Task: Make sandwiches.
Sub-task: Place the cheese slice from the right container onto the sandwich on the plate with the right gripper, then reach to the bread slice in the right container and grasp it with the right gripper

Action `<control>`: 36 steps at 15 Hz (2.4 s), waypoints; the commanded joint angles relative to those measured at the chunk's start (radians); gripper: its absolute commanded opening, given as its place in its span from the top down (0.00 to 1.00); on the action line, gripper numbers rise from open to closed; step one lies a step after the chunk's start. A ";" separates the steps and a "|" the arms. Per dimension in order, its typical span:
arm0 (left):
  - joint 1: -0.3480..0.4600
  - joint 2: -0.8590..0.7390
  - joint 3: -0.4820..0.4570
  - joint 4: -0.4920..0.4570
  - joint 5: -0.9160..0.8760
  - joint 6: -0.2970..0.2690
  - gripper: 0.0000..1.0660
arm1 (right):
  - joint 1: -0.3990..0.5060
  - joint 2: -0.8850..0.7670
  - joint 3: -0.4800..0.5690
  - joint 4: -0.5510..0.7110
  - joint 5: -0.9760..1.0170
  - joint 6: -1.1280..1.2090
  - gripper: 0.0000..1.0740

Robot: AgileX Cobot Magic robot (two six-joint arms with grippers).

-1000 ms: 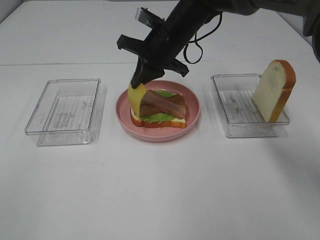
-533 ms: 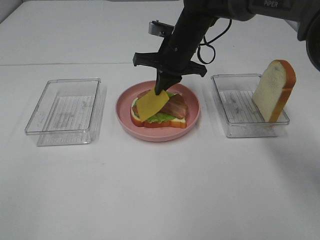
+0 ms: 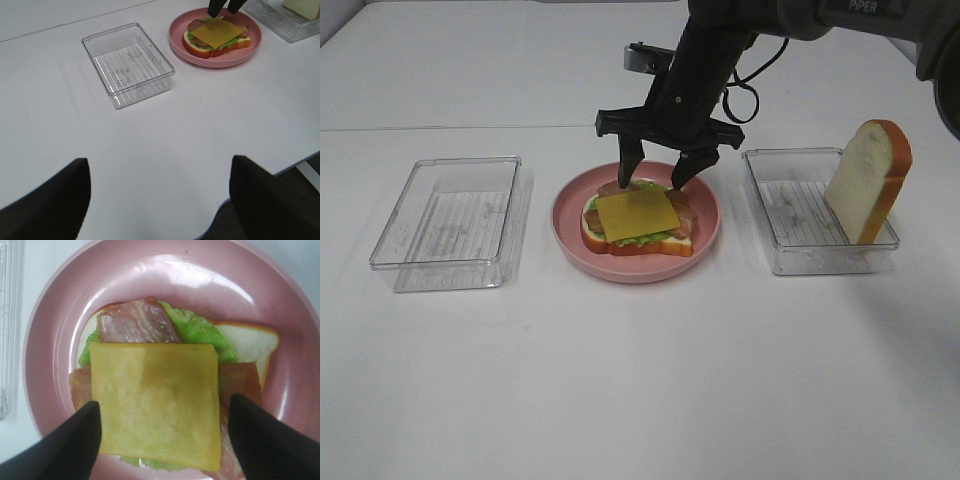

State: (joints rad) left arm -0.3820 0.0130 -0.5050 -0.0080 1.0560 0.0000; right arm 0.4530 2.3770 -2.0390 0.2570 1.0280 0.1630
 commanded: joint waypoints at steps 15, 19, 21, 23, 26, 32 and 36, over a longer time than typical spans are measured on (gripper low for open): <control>0.001 -0.006 0.004 -0.003 -0.010 0.000 0.31 | -0.331 -0.266 0.001 -0.292 0.263 0.014 0.29; 0.001 -0.006 0.004 -0.003 -0.010 0.000 0.31 | -0.405 -0.266 0.099 -0.271 0.263 -0.035 0.29; 0.001 -0.006 0.004 -0.003 -0.010 0.000 0.31 | -0.432 -0.266 0.151 -0.266 0.249 -0.048 0.29; 0.001 -0.006 0.004 -0.003 -0.010 0.000 0.31 | -0.443 -0.265 0.178 -0.257 0.214 -0.052 0.29; 0.001 -0.006 0.004 -0.003 -0.010 0.000 0.31 | -0.443 -0.239 0.185 -0.192 0.194 -0.118 0.29; 0.001 -0.006 0.004 -0.003 -0.010 0.000 0.31 | -0.443 -0.199 0.183 -0.203 0.196 -0.123 0.71; 0.001 -0.006 0.004 -0.003 -0.010 0.000 0.31 | -0.443 -0.228 0.183 -0.202 0.200 -0.122 1.00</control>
State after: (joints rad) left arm -0.3820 0.0130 -0.5050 -0.0080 1.0560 0.0000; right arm 0.0110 2.1580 -1.8600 0.0720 1.2210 0.0480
